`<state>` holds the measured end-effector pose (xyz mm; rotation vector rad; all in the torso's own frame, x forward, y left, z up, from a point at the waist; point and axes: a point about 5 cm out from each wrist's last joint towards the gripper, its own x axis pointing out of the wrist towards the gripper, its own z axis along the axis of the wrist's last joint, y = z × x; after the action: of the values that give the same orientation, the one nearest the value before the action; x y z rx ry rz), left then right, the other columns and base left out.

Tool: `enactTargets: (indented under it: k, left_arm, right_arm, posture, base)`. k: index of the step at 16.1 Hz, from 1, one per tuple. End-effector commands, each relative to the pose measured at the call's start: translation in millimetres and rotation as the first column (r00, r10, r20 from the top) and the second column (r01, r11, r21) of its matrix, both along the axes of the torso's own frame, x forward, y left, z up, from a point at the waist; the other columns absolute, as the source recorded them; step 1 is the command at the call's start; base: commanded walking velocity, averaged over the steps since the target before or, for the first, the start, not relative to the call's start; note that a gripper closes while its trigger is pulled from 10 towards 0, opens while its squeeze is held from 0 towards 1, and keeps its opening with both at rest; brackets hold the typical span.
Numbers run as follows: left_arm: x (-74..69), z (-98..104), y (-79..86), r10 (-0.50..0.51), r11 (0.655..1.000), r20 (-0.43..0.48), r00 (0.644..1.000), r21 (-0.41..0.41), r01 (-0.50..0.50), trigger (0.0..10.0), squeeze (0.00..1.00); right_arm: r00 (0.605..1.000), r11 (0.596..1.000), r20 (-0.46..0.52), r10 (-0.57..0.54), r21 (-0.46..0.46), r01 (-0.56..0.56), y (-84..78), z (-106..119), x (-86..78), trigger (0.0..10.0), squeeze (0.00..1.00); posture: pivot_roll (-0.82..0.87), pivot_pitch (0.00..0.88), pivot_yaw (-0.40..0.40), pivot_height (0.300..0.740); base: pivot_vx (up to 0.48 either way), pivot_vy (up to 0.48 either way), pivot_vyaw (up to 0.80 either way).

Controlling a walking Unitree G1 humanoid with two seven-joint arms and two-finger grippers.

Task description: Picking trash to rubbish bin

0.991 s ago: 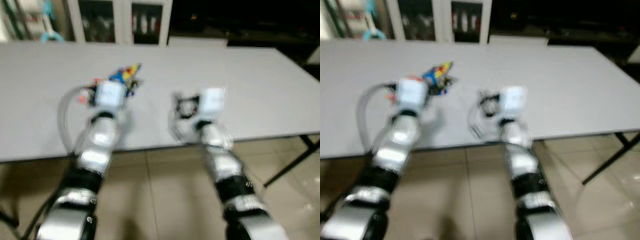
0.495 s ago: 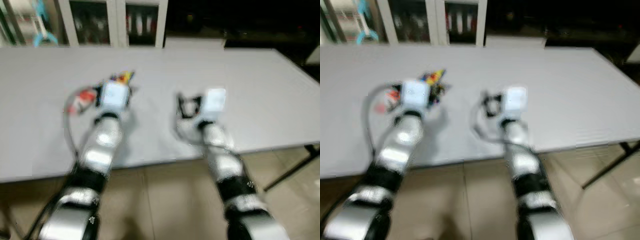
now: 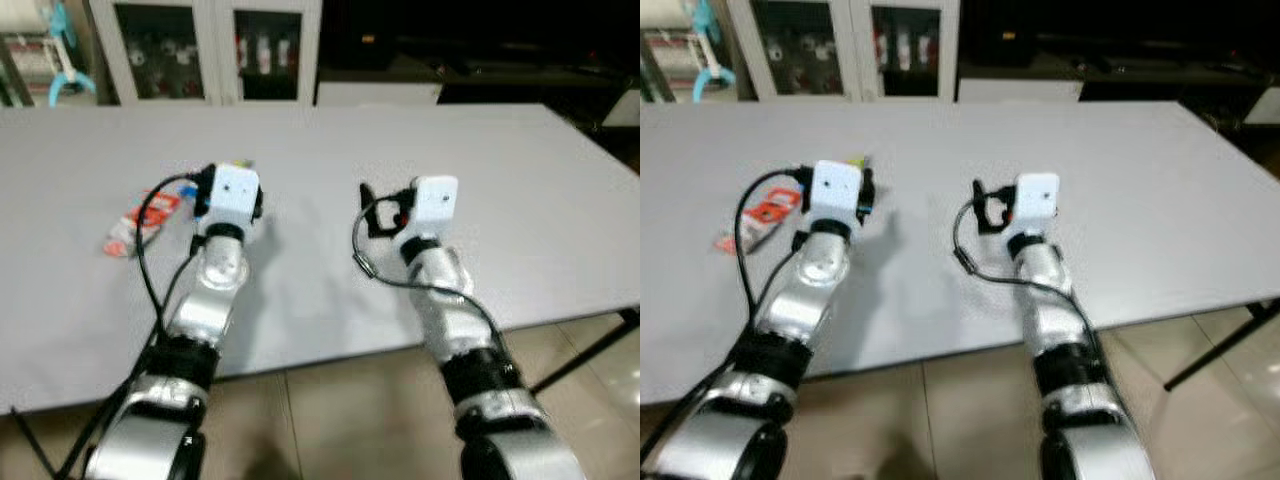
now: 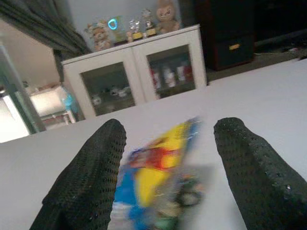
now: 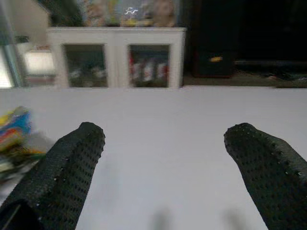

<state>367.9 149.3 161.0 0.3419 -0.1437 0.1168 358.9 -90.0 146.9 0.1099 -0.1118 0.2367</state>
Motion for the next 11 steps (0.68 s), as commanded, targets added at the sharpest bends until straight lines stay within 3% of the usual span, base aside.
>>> enactTargets:
  k: [1,7,11]
  left_arm:
    - [1.1,3.1,-2.8,-0.011,1.0,0.007,1.0,-0.003,0.011,10.0,0.0]
    - [0.8,2.5,-2.5,-0.003,1.0,0.007,1.0,0.002,0.003,10.0,0.0]
    - [-0.3,3.3,-2.6,0.003,0.998,0.012,1.0,0.055,-0.004,10.0,0.0]
  right_arm:
    - [1.0,1.0,0.008,-0.007,0.001,0.007,-3.5,2.7,1.3,10.0,0.0]
    - [1.0,1.0,0.003,-0.006,0.002,0.006,-3.6,1.8,1.0,10.0,0.0]
    - [1.0,1.0,0.001,-0.005,0.001,0.005,-3.6,1.5,1.0,10.0,0.0]
  posture:
    - [-0.03,0.032,-0.087,0.74]
    - [-0.03,0.035,-0.088,0.74]
    - [-0.03,0.035,-0.087,0.74]
  base:
    - [0.401,0.0,0.0]
    - [0.38,0.0,0.0]
    - [0.0,0.0,0.0]
